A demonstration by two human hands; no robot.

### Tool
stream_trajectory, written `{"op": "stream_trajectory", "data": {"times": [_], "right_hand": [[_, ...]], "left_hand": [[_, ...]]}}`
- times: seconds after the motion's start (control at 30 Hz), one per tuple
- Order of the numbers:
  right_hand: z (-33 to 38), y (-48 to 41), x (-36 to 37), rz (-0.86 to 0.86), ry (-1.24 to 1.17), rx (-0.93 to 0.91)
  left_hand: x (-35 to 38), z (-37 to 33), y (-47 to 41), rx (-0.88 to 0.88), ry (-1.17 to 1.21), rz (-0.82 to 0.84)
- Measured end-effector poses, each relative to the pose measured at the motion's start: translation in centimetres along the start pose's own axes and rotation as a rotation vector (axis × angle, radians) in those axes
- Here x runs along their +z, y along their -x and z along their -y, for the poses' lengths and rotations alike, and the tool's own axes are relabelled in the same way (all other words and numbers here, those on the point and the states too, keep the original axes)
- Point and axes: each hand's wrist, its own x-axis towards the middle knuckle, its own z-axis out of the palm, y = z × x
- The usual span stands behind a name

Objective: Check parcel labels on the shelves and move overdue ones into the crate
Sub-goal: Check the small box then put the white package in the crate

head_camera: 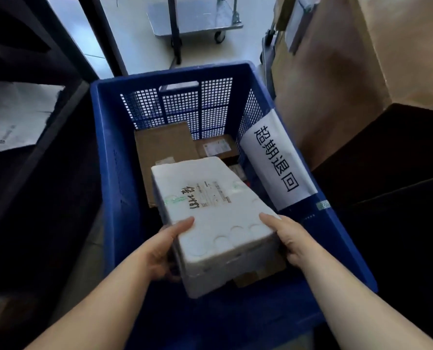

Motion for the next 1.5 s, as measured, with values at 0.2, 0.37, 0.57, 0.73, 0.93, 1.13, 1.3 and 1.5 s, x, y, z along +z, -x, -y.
{"op": "stream_trajectory", "data": {"times": [0.2, 0.37, 0.57, 0.73, 0.93, 1.13, 1.3, 1.5], "right_hand": [[-1.9, -1.3, 1.0, 0.052, 0.192, 0.166], [-3.1, -2.9, 2.6, 0.071, 0.214, 0.213], [-6.5, -7.1, 5.8, 0.074, 0.206, 0.265], [-10.7, -12.0, 8.8, 0.063, 0.232, 0.306], [-14.2, -16.3, 10.5, 0.051, 0.42, 0.313], [-17.7, -19.1, 11.4, -0.005, 0.533, 0.264], [-19.2, -20.2, 12.5, 0.054, 0.631, 0.276], [-18.5, -19.9, 13.0, 0.083, 0.484, 0.214]], "left_hand": [[-1.7, 2.2, -2.5, -0.231, -0.017, -0.042], [-2.6, 3.0, -5.3, -0.261, -0.016, -0.101], [-4.7, 5.3, -11.1, -0.112, -0.031, -0.256], [-6.6, 7.3, -17.0, 0.0, -0.121, -0.375], [-7.8, 9.8, -22.7, -0.042, -0.147, -0.402], [-8.4, 11.8, -27.0, -0.122, -0.002, -0.422], [-9.1, 13.3, -29.4, -0.116, -0.029, -0.522], [-7.6, 11.6, -29.0, -0.064, -0.006, -0.48]]}}
